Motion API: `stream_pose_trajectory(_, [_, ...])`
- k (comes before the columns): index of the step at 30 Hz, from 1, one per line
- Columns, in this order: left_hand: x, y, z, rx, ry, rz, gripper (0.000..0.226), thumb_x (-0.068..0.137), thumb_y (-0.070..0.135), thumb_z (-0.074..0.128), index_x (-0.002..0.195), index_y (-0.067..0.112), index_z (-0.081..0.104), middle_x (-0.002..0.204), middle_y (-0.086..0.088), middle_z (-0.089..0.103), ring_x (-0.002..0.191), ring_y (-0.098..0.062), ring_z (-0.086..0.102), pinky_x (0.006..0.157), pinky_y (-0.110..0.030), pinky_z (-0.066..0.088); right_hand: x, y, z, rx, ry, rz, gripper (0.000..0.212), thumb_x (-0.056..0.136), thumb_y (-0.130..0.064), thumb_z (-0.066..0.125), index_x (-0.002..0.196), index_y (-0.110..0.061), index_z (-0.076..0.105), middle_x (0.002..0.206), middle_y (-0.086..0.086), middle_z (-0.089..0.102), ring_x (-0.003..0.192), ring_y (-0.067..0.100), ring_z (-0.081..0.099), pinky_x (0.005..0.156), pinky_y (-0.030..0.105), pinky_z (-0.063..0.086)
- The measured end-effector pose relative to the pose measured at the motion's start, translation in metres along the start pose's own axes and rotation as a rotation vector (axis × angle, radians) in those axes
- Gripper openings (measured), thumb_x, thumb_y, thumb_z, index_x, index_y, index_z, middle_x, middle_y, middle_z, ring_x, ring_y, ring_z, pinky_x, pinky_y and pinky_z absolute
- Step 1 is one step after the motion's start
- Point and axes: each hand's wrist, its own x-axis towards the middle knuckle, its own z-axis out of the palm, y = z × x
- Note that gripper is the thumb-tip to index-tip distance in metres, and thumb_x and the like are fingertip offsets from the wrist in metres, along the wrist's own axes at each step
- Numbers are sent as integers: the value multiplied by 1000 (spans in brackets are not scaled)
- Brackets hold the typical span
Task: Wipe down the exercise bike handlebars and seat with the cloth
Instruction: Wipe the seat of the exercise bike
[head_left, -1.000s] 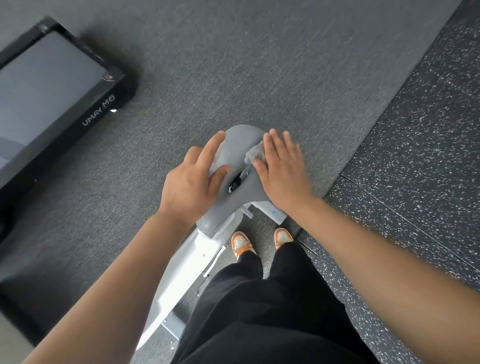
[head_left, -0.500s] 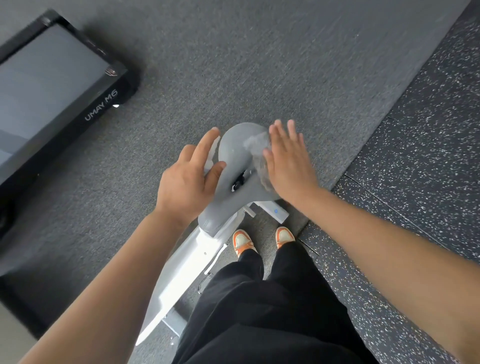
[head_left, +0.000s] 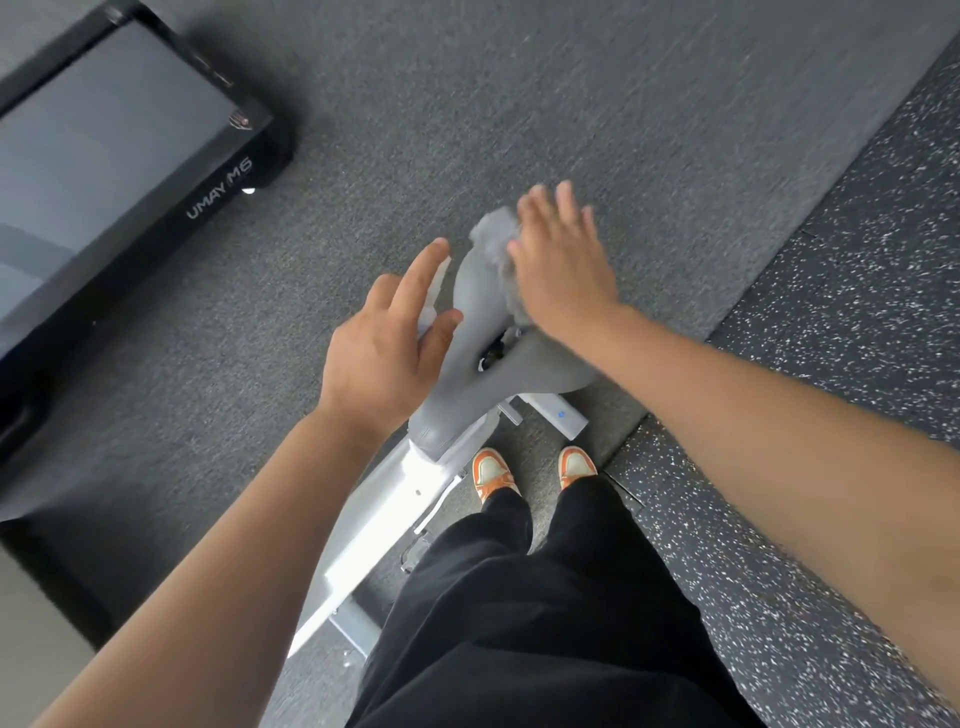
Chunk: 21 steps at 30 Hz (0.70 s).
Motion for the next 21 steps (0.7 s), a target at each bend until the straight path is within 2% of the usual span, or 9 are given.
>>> stream_pose_trajectory(2, [-2,-2,-2,3,5,-9,57,97,45,49,148,34,24,113,-2,55,75,-27,59,63,-38,51,26,15,0,66,-45,141,51,104,-28,26,148,-1,25,159,17,19,147,39,9,119,52,15])
stream_pose_trajectory(4, [-4,-4,-3,7,15,-14,57,98,45,49,148,35,23,110,-1,55,74,-24,57,62,-37,51,35,10,5,132,-92,99,48,104,-22,28,146,1,28,158,18,20,146,40,14,118,50,19])
stream_pose_trajectory(9, [-4,-8,-5,-2,22,-29,57,98,45,48,149,34,24,114,-2,56,79,-25,58,64,-39,52,-1,-25,11,24,39,-254,42,99,-26,37,134,-5,49,143,10,48,139,34,34,109,46,34])
stream_pose_trajectory(13, [0,-10,-9,13,22,-25,57,98,44,48,149,32,26,112,-3,56,78,-28,60,62,-41,52,-40,-48,18,31,-37,-679,20,92,-21,52,108,-12,60,116,5,63,131,30,46,99,44,39])
stream_pose_trajectory(15, [2,-9,-11,21,29,-26,57,98,44,49,149,31,26,108,-2,56,75,-28,59,60,-40,52,-34,-42,13,17,-17,-775,21,95,-24,51,105,-9,63,113,7,66,128,32,49,102,46,38])
stream_pose_trajectory(17, [2,-9,-13,28,44,-24,57,98,45,48,149,31,27,106,-2,56,73,-27,58,59,-38,51,-12,-33,6,-122,14,-729,29,96,-25,47,116,-9,61,126,7,61,135,34,40,111,48,26])
stream_pose_trajectory(19, [2,-9,-15,28,55,-34,57,98,46,48,149,30,28,105,-1,55,73,-25,56,60,-36,49,16,-24,4,-188,37,-535,32,96,-23,43,118,-7,60,130,8,59,140,36,31,114,50,20])
stream_pose_trajectory(21, [1,-10,-17,25,57,-48,57,98,46,48,149,31,27,105,0,54,72,-24,55,61,-34,48,30,-21,0,-159,31,-322,37,100,-24,35,116,-4,62,128,12,61,140,36,33,115,49,19])
